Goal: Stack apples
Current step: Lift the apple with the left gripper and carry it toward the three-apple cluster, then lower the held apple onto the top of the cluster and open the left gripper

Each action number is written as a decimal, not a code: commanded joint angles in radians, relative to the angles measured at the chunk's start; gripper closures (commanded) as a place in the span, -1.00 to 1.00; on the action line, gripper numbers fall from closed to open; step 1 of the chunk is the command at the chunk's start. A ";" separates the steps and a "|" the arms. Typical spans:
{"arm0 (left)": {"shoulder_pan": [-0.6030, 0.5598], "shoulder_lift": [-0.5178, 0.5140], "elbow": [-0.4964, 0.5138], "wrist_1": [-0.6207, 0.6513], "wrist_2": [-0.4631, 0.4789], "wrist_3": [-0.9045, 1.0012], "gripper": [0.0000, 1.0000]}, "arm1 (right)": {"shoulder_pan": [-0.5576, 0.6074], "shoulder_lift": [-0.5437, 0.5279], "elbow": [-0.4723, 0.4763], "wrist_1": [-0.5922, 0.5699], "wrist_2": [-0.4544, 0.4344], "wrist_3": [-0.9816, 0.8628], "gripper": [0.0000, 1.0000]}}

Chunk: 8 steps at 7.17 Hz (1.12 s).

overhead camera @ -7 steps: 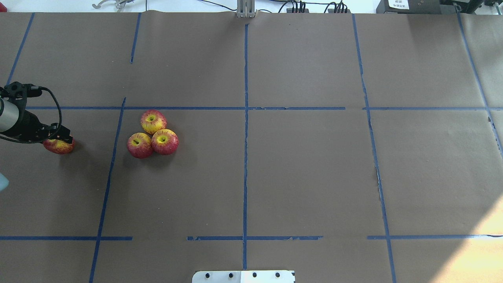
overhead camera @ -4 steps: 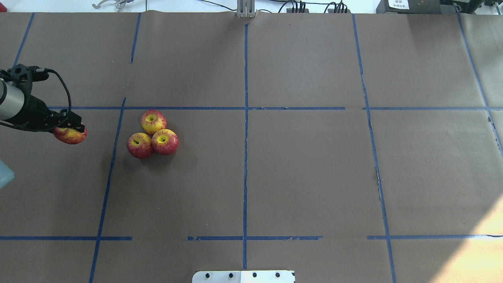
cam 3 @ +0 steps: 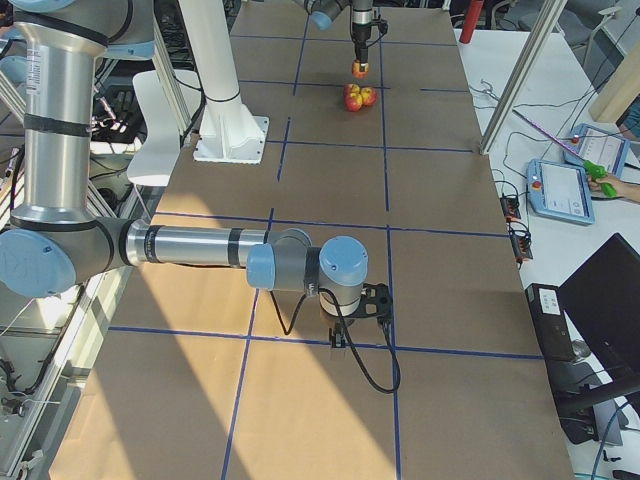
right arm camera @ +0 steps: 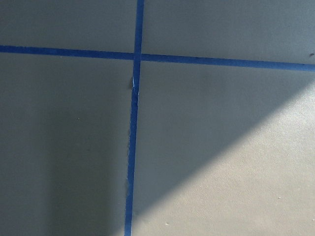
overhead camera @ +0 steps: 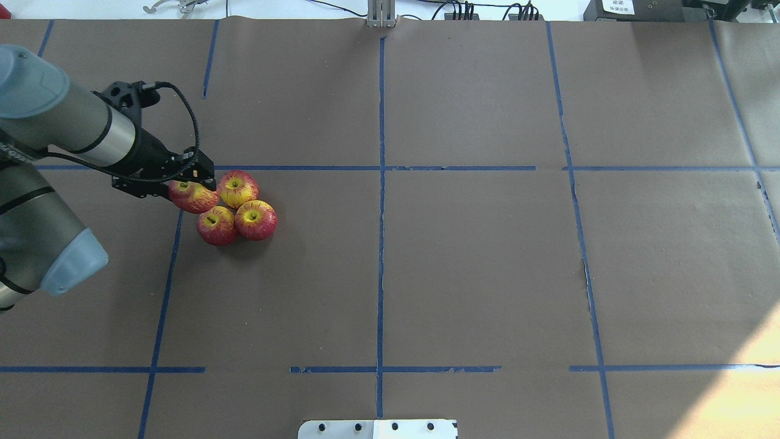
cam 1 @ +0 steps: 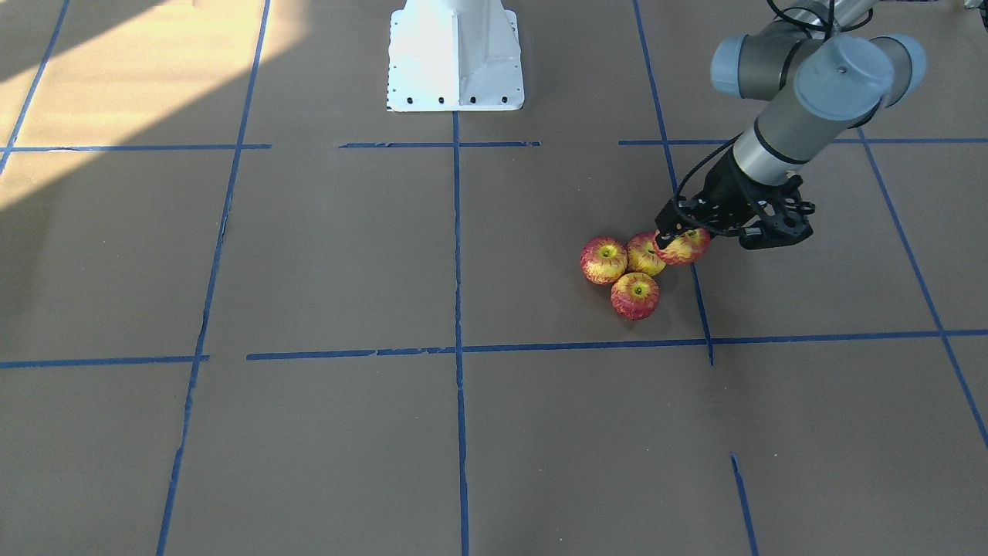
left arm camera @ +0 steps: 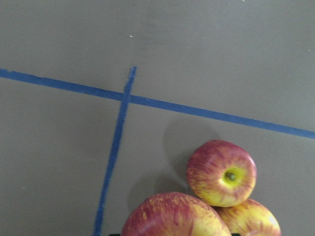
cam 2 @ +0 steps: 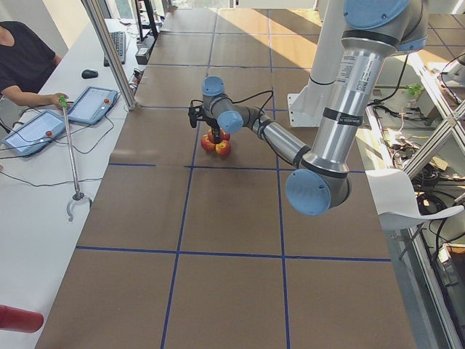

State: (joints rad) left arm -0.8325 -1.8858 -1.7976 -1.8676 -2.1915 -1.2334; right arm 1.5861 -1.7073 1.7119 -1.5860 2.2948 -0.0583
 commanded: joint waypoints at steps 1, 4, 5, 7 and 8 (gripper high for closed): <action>0.039 -0.044 0.037 0.002 0.044 -0.018 1.00 | 0.000 0.000 0.000 0.000 0.000 0.000 -1.00; 0.049 -0.049 0.040 0.002 0.082 -0.017 1.00 | 0.000 0.000 0.000 0.000 0.000 0.000 -1.00; 0.061 -0.049 0.040 0.002 0.082 -0.017 1.00 | 0.000 0.000 0.000 0.000 0.000 0.000 -1.00; 0.067 -0.049 0.040 0.002 0.082 -0.017 1.00 | 0.000 0.000 0.000 0.000 0.000 0.000 -1.00; 0.067 -0.052 0.040 0.002 0.082 -0.017 1.00 | 0.000 0.000 0.000 0.000 0.000 0.000 -1.00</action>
State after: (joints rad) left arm -0.7674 -1.9353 -1.7580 -1.8653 -2.1093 -1.2502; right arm 1.5861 -1.7073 1.7119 -1.5861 2.2948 -0.0583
